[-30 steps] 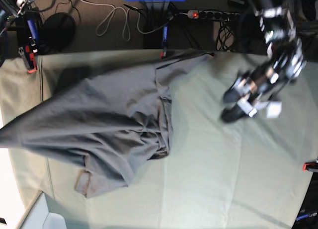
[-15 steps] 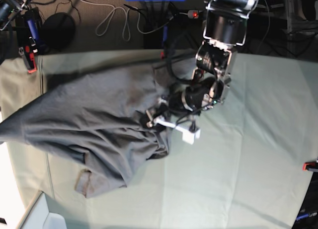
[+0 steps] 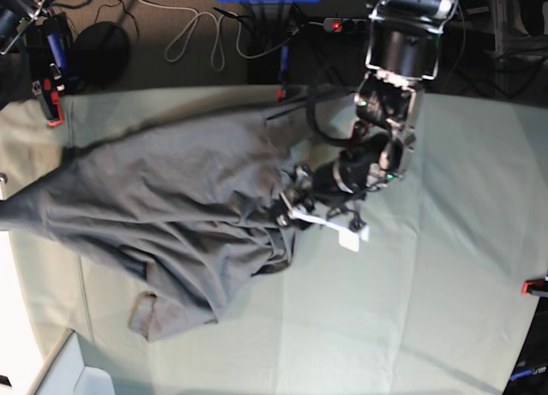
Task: Layout the t-shirt on the table in an organized manner, then fold the t-shirt properly
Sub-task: 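Lower the left gripper onto the bunched shirt and grasp the fabric, then lift the shirt with both grippers and shake it out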
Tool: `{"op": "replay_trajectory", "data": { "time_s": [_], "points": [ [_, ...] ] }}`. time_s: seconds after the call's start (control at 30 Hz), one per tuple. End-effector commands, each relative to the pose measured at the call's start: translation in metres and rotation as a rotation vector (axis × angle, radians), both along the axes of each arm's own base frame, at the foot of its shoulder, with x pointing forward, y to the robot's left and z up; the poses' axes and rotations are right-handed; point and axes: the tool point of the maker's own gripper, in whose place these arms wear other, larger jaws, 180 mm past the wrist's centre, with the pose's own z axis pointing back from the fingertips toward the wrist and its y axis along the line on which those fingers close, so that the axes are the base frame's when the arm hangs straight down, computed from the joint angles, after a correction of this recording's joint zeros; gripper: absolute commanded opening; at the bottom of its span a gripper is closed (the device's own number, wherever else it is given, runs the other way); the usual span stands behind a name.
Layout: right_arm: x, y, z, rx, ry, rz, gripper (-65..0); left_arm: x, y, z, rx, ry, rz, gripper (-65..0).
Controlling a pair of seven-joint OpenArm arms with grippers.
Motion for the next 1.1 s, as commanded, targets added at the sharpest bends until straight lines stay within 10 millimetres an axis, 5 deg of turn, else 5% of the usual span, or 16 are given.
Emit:
{"op": "replay_trajectory", "data": {
  "time_s": [0.0,0.1,0.33,0.5,0.7,0.77,0.87,1.07],
  "points": [
    [0.007,-0.010,0.026,-0.036,-0.069,0.002,-65.0,0.015,0.002,0.022,-0.010,-0.075,0.002,-33.9],
    [0.006,-0.013,0.026,-0.038,-0.065,-0.002,-65.0,0.018,0.010,0.024,0.012,-0.092,0.010,-31.4],
    [0.005,-0.013,0.025,-0.038,-0.059,0.000,-65.0,0.015,0.008,-0.018,0.026,0.041,0.009,-31.3],
    [0.005,-0.008,0.018,-0.022,-0.055,0.002,-65.0,0.020,0.004,-0.027,0.058,0.043,0.025,-32.0],
    [0.007,-0.008,0.019,-0.020,-0.059,0.002,-65.0,0.022,0.007,-0.027,0.091,0.025,0.018,-57.3],
    [0.007,-0.008,0.020,-0.021,-0.060,0.003,-65.0,0.029,0.010,-0.022,0.096,0.009,0.021,-65.0],
    [0.008,-0.012,0.025,-0.036,-0.061,0.006,-65.0,0.038,0.023,-0.013,0.086,-0.013,0.042,-64.7],
    [0.031,0.009,0.032,-0.046,-0.077,0.075,-65.0,0.057,0.074,0.052,-0.031,-0.168,0.148,-65.0]
  ]
}}
